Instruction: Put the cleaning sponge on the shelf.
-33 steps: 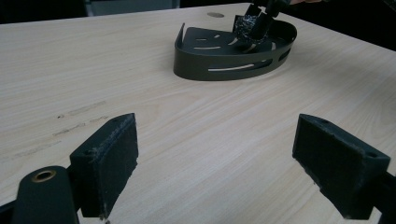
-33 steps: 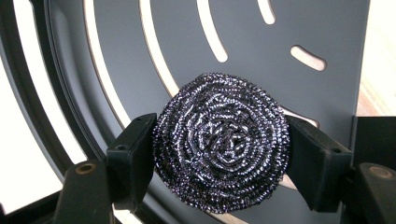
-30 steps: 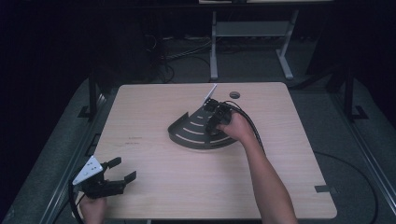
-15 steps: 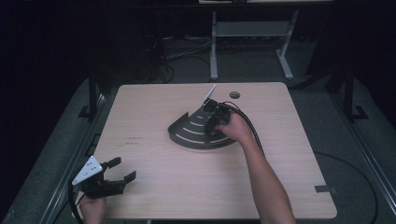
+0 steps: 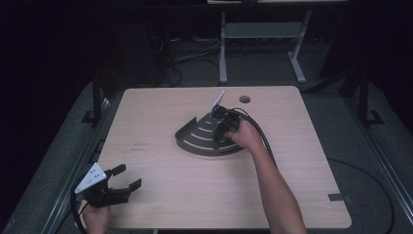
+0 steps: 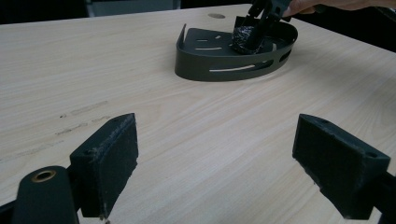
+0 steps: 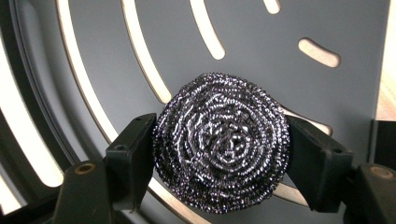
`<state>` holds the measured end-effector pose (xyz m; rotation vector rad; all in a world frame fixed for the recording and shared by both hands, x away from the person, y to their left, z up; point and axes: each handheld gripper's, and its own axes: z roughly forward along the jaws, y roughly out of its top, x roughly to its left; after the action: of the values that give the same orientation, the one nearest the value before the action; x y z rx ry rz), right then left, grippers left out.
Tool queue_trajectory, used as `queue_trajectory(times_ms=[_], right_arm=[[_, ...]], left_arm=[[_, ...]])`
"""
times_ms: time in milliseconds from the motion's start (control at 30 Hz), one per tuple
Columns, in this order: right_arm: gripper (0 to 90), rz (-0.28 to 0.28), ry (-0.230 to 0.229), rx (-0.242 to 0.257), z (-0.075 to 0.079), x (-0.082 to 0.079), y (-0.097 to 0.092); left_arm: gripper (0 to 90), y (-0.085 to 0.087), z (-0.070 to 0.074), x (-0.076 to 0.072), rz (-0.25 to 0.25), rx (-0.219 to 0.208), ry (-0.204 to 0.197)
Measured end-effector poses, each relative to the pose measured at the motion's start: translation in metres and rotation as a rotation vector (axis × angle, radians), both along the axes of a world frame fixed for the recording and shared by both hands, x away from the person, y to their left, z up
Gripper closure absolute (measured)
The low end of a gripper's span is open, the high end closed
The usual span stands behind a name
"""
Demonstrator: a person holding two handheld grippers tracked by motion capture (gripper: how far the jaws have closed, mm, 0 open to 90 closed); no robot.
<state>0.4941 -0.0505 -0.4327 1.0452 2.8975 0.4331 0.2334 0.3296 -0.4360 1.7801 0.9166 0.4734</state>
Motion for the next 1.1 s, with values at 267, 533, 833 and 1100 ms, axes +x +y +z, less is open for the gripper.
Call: queue_trajectory(times_ms=[267, 533, 833, 1100], right_arm=[[23.6, -0.019, 0.008, 0.016, -0.004, -0.001, -0.006], [20.1, -0.017, -0.004, 0.019, -0.001, -0.003, -0.007], [18.6, -0.013, -0.011, 0.030, 0.003, -0.005, -0.008], [18.2, -0.004, -0.018, 0.047, 0.008, -0.008, -0.009]], left_arm=[[13.7, -0.002, 0.000, 0.000, -0.005, 0.006, 0.001], [13.7, -0.002, 0.000, 0.000, -0.002, 0.005, 0.001], [13.7, -0.002, -0.001, 0.001, -0.002, 0.004, 0.003], [13.7, -0.005, -0.001, 0.002, -0.006, 0.005, 0.004]])
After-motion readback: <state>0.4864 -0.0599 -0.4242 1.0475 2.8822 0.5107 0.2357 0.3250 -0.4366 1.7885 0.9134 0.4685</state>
